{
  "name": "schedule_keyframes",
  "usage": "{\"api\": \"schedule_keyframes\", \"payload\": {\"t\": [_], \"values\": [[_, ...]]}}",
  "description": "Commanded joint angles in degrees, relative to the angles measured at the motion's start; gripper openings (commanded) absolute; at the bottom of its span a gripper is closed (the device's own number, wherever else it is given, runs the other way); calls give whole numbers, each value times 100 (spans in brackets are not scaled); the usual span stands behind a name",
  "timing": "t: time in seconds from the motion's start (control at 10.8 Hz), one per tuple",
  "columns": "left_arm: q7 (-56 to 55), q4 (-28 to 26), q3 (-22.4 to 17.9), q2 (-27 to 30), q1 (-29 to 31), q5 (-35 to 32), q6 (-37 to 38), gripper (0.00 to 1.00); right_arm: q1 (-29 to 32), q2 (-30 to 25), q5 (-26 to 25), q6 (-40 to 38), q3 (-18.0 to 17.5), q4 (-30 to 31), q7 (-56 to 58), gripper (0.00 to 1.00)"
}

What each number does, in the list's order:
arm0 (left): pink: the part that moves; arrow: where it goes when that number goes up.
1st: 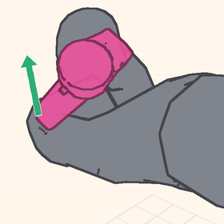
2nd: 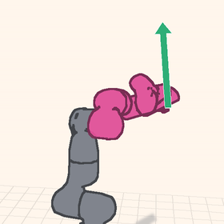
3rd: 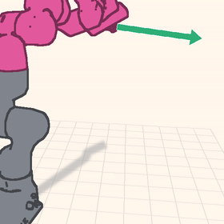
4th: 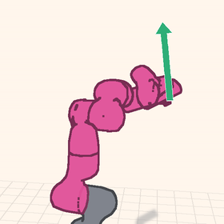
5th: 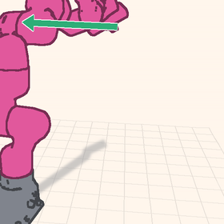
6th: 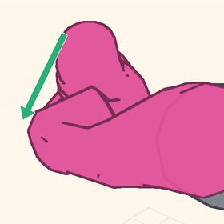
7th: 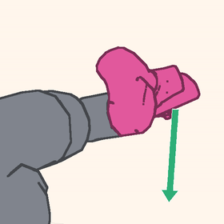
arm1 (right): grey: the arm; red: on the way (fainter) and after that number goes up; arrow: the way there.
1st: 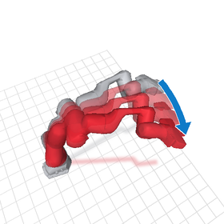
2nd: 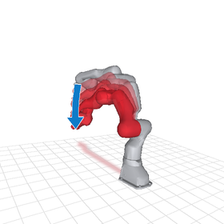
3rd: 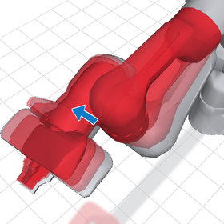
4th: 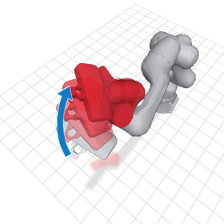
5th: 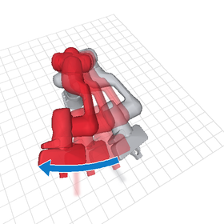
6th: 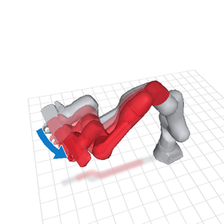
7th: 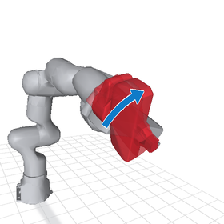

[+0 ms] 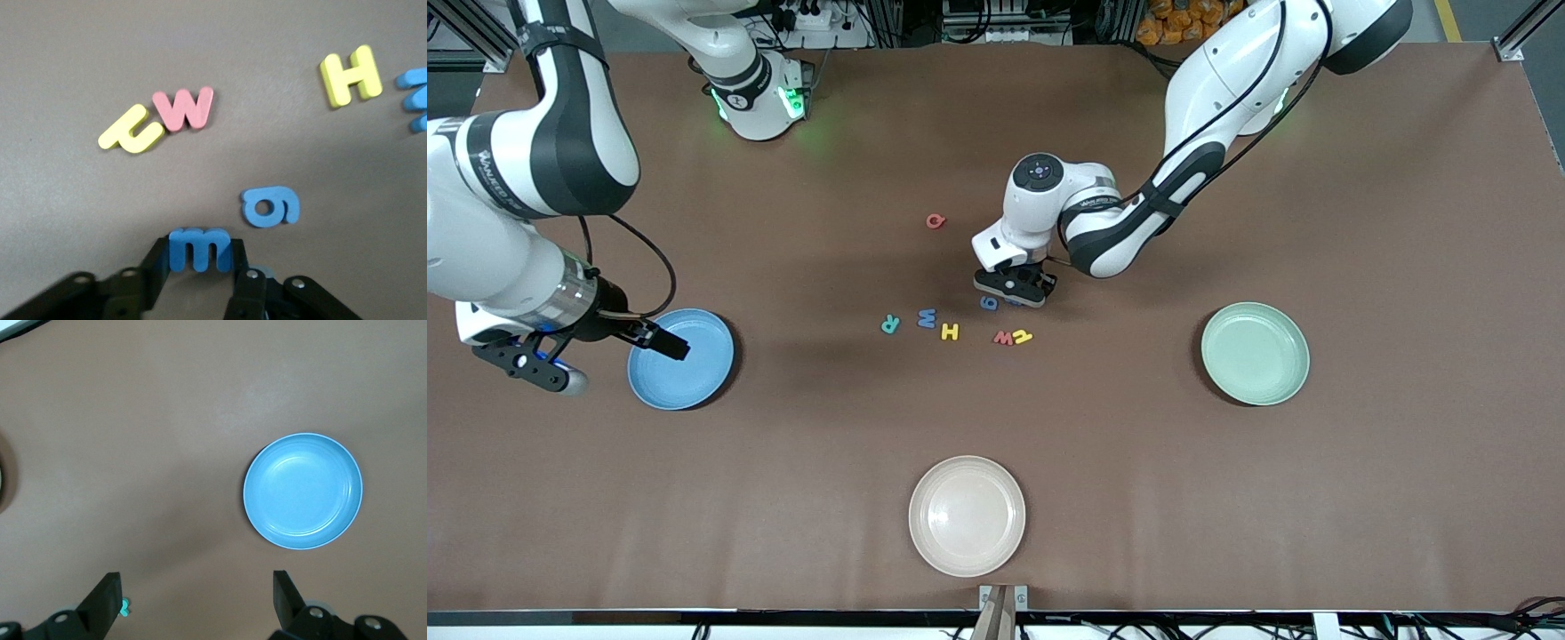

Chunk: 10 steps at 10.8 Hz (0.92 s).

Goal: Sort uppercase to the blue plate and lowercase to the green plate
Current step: 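Carry the m to the green plate while the right gripper reaches the letters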

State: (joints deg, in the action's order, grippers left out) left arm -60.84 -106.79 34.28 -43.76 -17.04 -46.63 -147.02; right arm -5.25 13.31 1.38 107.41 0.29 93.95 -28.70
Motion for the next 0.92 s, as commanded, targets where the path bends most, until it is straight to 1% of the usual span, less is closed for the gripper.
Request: {"api": "schedule_keyframes", "payload": {"t": [0.0,0.18,0.37,0.65,0.83], "values": [[29,141,-27,-247,8,-207,-72,34,59,5,91,16,-29,-61,5,100],[107,132,-27,-238,25,-207,-72,28,24,14,91,17,-29,-61,-30,100],[178,132,-27,-194,60,-215,-72,25,-38,84,99,95,-37,-53,-274,100],[643,132,-44,-36,393,-198,50,23,-353,338,91,350,-38,-35,-819,100],[854,132,-27,78,666,-136,374,17,-555,531,91,473,-38,9,-1188,100]]}}
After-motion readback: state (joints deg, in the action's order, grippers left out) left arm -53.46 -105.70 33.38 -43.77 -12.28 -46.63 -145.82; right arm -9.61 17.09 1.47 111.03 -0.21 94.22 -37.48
